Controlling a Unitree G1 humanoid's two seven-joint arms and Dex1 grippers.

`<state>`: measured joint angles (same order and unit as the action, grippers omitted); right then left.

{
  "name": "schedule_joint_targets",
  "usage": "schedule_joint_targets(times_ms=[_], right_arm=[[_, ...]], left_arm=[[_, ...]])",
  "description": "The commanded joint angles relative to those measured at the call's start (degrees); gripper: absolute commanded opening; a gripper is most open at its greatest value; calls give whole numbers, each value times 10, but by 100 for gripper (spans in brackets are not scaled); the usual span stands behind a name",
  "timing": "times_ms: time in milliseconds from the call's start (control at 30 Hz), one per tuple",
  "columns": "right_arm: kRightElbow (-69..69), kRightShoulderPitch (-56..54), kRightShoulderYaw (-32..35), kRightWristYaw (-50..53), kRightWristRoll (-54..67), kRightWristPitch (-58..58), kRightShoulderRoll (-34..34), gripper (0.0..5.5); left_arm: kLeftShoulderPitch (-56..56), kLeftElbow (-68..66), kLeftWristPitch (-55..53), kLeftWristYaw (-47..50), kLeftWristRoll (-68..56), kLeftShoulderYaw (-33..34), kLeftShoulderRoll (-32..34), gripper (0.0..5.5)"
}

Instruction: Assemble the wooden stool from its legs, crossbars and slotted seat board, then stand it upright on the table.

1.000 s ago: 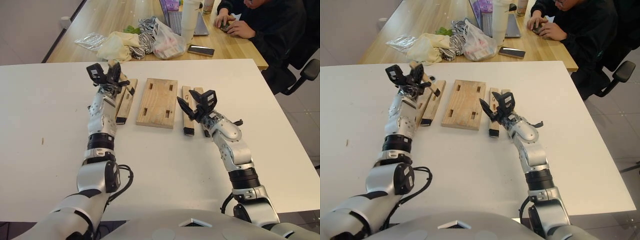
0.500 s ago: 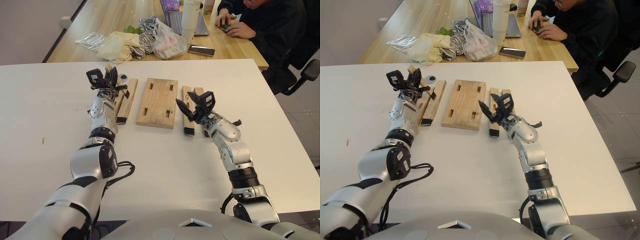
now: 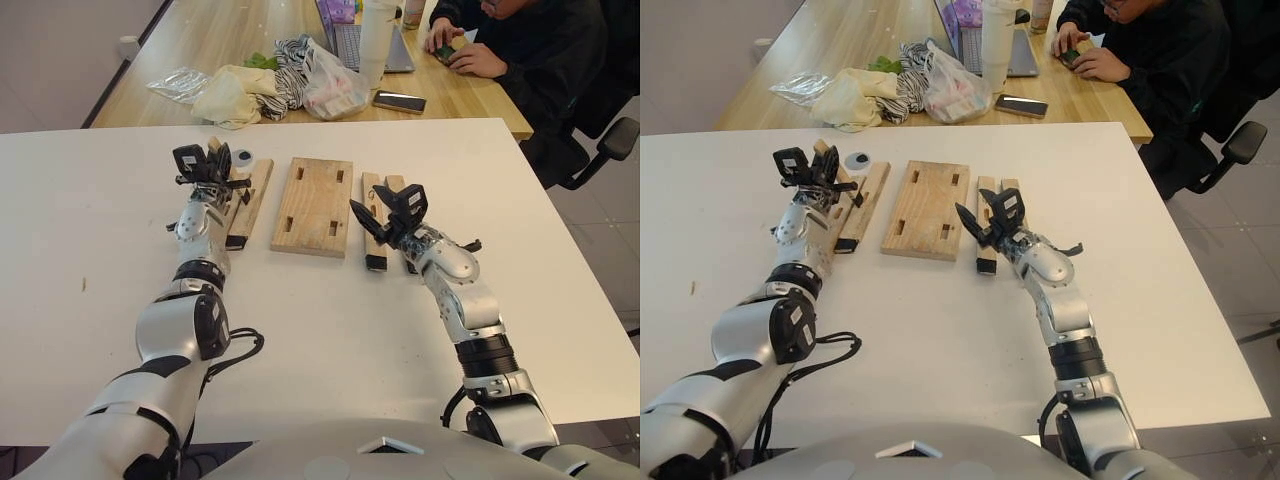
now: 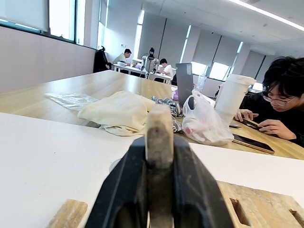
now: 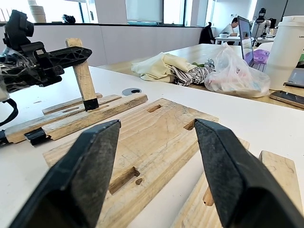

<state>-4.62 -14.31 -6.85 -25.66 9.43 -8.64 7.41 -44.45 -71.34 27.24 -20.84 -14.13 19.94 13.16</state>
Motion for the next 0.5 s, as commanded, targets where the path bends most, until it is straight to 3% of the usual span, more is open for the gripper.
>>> schedule_joint_targets(times_ms=[33,500], right_arm=[[5,5,3,7,-4,4,0,284],[5,14,-2,25,-8,12,-6,284]], left_arm=[[62,17,-10,-17,-8,7,0,37],[116,270,-94,-19,-52,-8,-24,37]])
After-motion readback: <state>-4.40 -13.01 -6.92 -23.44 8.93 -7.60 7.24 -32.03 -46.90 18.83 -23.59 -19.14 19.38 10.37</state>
